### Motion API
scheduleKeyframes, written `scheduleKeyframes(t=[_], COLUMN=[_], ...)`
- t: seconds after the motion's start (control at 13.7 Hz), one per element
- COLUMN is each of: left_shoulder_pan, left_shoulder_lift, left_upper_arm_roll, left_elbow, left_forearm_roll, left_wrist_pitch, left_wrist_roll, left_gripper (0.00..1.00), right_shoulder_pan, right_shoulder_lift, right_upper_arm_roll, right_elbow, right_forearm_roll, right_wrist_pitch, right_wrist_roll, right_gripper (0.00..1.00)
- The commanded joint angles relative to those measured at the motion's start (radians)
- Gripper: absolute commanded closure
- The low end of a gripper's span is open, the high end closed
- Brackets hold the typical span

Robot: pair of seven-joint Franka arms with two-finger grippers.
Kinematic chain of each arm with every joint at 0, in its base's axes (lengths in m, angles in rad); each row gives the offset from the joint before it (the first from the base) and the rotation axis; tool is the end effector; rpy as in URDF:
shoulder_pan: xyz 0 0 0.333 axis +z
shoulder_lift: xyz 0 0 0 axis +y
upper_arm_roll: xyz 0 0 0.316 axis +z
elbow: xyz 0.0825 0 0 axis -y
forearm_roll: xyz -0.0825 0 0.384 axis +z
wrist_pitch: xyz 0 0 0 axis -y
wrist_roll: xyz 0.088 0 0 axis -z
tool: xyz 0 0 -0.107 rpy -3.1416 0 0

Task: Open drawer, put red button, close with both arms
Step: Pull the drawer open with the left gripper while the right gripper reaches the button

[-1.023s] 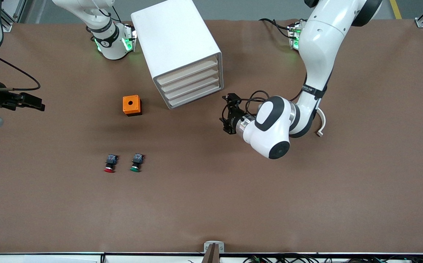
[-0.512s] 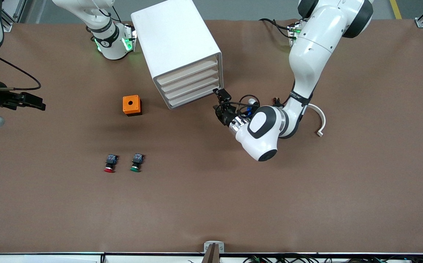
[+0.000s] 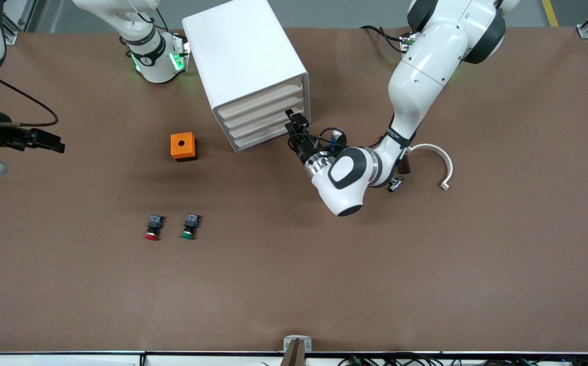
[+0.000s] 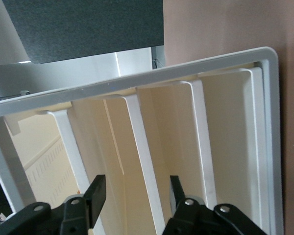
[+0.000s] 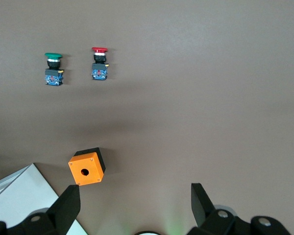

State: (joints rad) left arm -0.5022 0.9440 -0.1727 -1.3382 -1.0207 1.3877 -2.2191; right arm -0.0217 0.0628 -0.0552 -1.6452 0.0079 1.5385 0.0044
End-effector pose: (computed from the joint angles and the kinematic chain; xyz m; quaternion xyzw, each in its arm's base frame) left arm 0.4723 -0.4769 0.1921 -0.4489 -0.6130 0.5798 0.2943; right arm 0.5610 -0.0415 0.5521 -0.9956 0.0408 0.0845 0.0053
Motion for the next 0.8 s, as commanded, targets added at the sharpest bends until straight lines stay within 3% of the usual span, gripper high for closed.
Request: scheduleKeyframes(t=[0.0,0.22,0.51,0.73], left_shoulder_pan=[-0.005,-0.027,-0.035,-0.062], left_shoulder_lift=[0.024,0.042,0.045,0.056], left_upper_arm_roll=[-0.001,-0.004,-0.031,-0.033], left_elbow=[0.010,0.010,0.010,0.011], left_forearm_roll=[-0.022,-0.024,-0.024,-0.024], left_wrist_pitch=[-0.021,-0.021,-0.021,-0.021], left_wrist_roll=[-0.056,-0.063,-0.062,-0.063], left_gripper=[0.42,0.51,0.53,0.60], right_shoulder_pan=[0.000,0.000,0.022,0.055], right_shoulder_lift=[0.005,0.005,0.009,0.019], right_upper_arm_roll=[0.006,0.006,0.008,0.006], right_elbow=[0.015,0.013,0.013,0.013], right_forearm_roll=[0.009,0.009,0.012,0.010], right_wrist_pitch=[-0.018,-0.011,0.018,0.046], right_wrist_roll=[0.029,0.031,0.088,0.166], right_gripper=[0.00,0.00,0.00,0.00])
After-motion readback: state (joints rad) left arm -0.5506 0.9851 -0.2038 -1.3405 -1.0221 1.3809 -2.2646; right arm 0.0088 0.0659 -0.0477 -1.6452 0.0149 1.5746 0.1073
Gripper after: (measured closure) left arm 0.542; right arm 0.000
